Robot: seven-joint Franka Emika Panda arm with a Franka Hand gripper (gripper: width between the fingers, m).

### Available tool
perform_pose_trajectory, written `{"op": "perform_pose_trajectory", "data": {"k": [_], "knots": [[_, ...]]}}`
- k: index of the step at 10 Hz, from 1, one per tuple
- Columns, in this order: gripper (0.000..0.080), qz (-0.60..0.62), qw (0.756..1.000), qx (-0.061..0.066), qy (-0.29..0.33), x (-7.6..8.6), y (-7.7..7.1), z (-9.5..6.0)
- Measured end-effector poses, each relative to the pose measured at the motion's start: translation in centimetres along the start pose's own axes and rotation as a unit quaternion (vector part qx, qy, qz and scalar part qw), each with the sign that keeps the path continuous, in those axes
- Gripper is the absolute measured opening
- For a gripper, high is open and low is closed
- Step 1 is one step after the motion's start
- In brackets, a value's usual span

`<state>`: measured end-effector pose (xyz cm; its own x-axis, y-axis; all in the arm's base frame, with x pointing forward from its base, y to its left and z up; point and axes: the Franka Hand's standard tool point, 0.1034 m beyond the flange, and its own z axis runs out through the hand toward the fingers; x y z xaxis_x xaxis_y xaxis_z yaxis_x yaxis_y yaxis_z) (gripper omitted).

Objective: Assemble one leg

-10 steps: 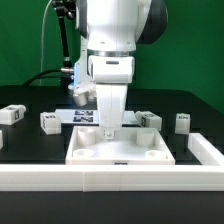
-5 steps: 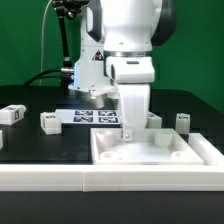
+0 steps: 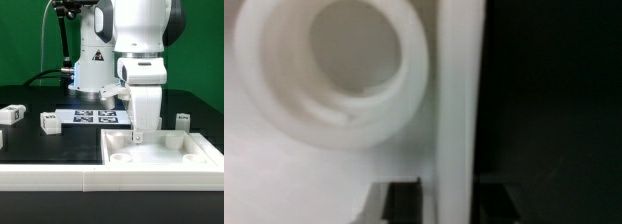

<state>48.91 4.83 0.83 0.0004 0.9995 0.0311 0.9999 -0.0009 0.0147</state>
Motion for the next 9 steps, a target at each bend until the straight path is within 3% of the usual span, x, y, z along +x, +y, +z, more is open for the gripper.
{"op": "perform_pose_trajectory", "data": {"k": [1, 3, 4, 8, 9], "knots": [[0.0136, 0.000, 1.000, 0.000, 0.000, 0.0, 0.0, 0.0], [0.0537, 0.001, 1.000, 0.000, 0.000, -0.1, 0.0, 0.0], [0.0625, 0.001, 1.000, 0.000, 0.000, -0.1, 0.0, 0.0], [0.0648, 0.007, 1.000, 0.000, -0.001, -0.1, 0.0, -0.2], [0.0649, 0.023, 1.000, -0.001, -0.005, 0.1, -0.1, -1.5]]}}
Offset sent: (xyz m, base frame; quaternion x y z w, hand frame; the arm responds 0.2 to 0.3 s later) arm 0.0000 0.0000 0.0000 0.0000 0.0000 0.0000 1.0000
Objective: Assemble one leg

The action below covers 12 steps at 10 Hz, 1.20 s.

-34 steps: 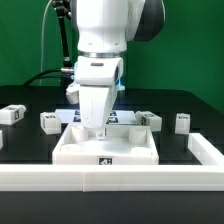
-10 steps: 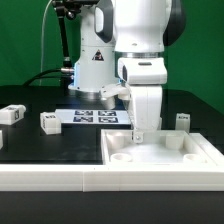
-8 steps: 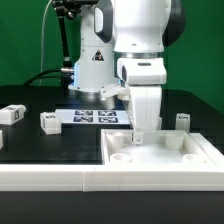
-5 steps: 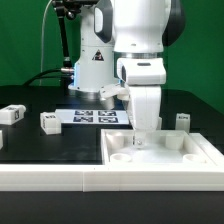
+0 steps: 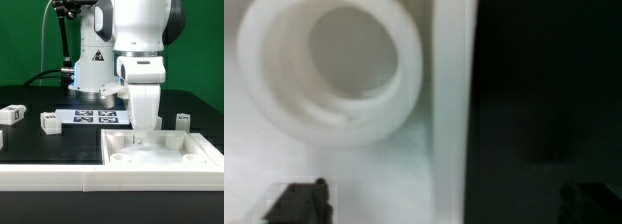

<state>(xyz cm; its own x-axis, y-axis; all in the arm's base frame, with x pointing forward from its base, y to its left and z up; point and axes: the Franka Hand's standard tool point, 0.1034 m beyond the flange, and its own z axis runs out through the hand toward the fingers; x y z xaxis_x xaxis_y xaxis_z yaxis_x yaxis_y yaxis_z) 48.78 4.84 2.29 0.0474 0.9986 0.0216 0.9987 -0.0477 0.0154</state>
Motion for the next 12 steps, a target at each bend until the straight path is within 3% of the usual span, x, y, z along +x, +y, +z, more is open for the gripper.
{"op": "perform_pose_trajectory", "data": {"k": [2, 3, 4, 6, 9, 10, 12], "knots": [[0.0649, 0.023, 1.000, -0.014, -0.006, 0.6, -0.2, -2.9], [0.0649, 0.037, 0.999, -0.015, -0.012, 1.1, -0.8, -4.6], [0.0649, 0.058, 0.998, -0.020, -0.011, 1.4, -0.9, -5.2], [0.0649, 0.060, 0.998, -0.018, -0.011, 1.2, -1.0, -4.9], [0.0649, 0.193, 0.981, -0.019, -0.007, 1.4, -1.0, -4.9], [0.0649, 0.295, 0.955, -0.025, 0.009, 2.2, -1.5, -4.7], [0.0649, 0.408, 0.913, -0.017, 0.016, 3.9, -2.3, -4.2]]}}
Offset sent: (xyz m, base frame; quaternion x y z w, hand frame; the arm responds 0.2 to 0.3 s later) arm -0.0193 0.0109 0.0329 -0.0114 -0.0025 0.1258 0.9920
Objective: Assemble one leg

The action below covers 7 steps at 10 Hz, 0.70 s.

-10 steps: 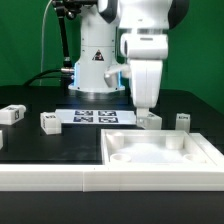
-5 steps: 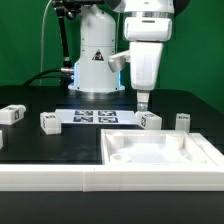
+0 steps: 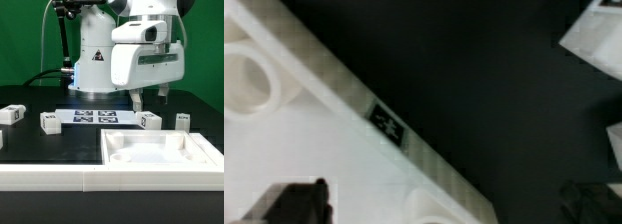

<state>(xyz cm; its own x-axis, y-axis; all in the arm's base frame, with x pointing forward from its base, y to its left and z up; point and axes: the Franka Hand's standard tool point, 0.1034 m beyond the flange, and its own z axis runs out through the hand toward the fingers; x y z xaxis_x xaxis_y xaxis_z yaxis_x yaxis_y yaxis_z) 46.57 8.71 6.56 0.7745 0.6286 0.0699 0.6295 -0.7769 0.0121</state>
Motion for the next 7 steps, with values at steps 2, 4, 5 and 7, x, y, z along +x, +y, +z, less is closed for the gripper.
{"op": "perform_pose_trajectory", "data": {"k": [2, 4, 5, 7], "knots": [[0.0649, 0.138, 0.990, 0.010, 0.002, 1.1, -1.7, 0.3], [0.0649, 0.222, 0.975, 0.020, 0.002, 2.1, -2.8, 0.9], [0.0649, 0.253, 0.967, 0.022, 0.002, 2.1, -2.8, 0.9], [0.0649, 0.307, 0.951, 0.025, 0.001, 2.1, -3.0, 0.9]]}}
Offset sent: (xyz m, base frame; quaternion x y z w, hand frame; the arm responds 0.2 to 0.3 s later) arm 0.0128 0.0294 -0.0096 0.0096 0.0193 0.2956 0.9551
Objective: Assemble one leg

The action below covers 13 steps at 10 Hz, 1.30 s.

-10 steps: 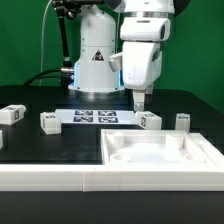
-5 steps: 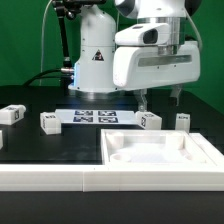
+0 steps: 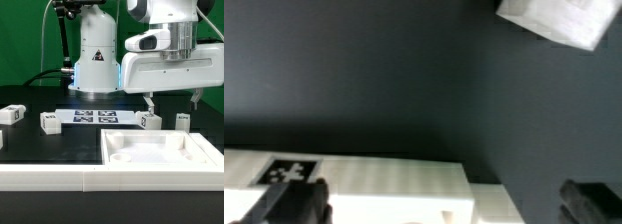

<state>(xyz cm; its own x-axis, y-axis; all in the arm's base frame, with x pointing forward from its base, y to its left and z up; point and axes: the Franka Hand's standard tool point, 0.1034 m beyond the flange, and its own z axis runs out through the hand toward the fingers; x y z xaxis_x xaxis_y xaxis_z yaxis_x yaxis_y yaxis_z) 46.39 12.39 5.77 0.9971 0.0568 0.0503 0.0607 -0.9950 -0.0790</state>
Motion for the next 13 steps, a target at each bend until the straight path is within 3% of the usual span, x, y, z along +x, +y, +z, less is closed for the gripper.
{"op": "perform_pose_trajectory", "data": {"k": [2, 5, 8, 10, 13], "knots": [[0.0649, 0.093, 0.996, 0.006, 0.009, -0.8, -0.7, 0.4], [0.0649, 0.220, 0.975, 0.015, 0.008, -2.2, -3.3, 1.0], [0.0649, 0.215, 0.977, 0.016, -0.005, -2.0, -3.1, 0.9], [0.0649, 0.197, 0.978, 0.006, -0.066, -2.5, -3.8, 0.8], [0.0649, 0.182, 0.974, 0.021, -0.133, -2.1, -3.3, 0.4]]}}
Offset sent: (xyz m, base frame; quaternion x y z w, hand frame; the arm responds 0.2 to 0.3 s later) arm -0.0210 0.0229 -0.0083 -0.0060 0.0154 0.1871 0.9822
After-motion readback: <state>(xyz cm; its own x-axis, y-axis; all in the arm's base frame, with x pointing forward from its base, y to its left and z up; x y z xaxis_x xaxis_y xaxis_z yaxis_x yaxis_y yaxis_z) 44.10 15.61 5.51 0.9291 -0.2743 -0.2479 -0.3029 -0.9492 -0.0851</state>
